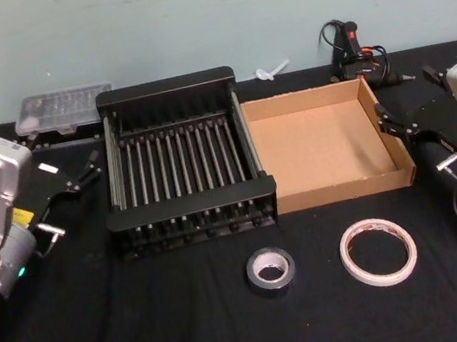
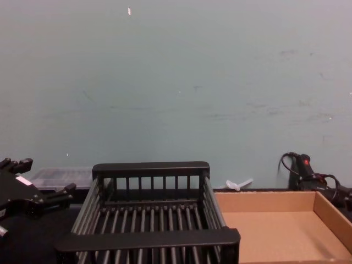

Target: Pick up the white tape and place it into the black box , Pick up the silver tape and place it into the brown box.

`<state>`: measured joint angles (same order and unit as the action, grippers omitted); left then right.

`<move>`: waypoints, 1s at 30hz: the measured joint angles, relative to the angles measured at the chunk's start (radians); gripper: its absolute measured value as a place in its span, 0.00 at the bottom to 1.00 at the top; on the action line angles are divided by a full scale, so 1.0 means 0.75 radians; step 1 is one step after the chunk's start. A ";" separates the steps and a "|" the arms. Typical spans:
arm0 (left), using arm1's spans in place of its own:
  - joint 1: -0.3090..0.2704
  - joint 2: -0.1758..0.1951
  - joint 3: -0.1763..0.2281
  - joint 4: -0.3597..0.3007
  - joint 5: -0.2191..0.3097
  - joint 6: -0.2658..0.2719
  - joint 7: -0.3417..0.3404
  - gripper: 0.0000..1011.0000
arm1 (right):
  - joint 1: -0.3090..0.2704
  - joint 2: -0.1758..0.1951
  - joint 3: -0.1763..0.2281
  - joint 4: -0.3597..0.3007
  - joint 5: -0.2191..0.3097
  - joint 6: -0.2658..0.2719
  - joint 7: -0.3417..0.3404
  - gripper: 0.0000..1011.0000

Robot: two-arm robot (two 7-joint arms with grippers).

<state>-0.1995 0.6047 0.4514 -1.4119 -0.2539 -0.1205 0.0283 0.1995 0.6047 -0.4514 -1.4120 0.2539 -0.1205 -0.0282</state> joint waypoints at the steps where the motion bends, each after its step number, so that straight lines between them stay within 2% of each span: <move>1: 0.000 0.000 0.000 0.000 0.000 0.000 0.000 0.99 | 0.000 0.000 0.000 0.000 0.000 0.000 0.000 0.99; 30: 0.000 0.000 0.000 0.000 0.000 0.000 0.000 0.99 | 0.000 0.000 0.000 0.000 0.000 0.000 0.000 0.99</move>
<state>-0.1995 0.6047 0.4514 -1.4120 -0.2539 -0.1206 0.0283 0.1995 0.6047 -0.4513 -1.4120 0.2539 -0.1206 -0.0282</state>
